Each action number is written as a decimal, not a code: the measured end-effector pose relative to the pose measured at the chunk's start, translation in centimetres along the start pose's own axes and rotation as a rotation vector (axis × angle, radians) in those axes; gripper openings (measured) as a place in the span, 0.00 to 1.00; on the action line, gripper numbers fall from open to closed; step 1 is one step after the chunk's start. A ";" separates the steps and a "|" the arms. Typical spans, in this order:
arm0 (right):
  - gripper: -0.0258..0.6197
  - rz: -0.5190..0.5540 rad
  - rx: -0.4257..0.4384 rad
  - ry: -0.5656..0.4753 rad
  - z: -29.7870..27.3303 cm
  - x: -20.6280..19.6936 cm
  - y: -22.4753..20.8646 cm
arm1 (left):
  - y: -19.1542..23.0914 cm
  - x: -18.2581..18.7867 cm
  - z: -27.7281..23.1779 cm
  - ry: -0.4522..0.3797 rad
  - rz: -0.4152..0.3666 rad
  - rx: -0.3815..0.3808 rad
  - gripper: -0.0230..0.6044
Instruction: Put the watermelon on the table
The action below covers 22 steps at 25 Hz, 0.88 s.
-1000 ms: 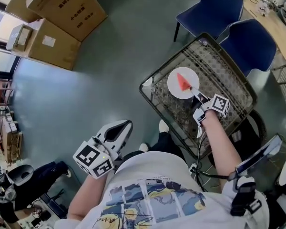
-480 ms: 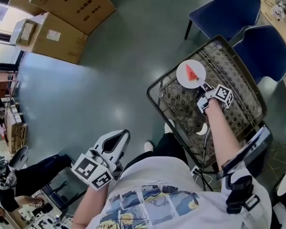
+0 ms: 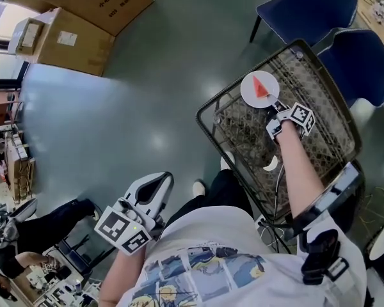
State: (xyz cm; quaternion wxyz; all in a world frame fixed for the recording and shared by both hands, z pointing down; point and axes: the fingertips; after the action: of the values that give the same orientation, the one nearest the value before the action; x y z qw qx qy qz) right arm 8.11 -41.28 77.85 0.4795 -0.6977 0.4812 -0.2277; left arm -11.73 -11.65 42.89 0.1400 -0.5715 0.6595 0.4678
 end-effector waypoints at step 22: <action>0.09 0.054 -0.208 -0.026 -1.5 0.7 -1.1 | 1.9 0.0 -0.1 0.004 0.054 0.010 0.05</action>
State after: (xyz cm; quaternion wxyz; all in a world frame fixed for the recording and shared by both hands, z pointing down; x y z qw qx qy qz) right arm 7.70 -42.47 79.36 0.4168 -0.7332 0.5146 -0.1543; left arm -13.35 -11.96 43.78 0.1291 -0.5537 0.6772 0.4670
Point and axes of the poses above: the fingertips, and each gripper's own axes: z backward along the fingers, y to its left, x out of its top, and after that the axes turned 3 degrees about z, right-handed
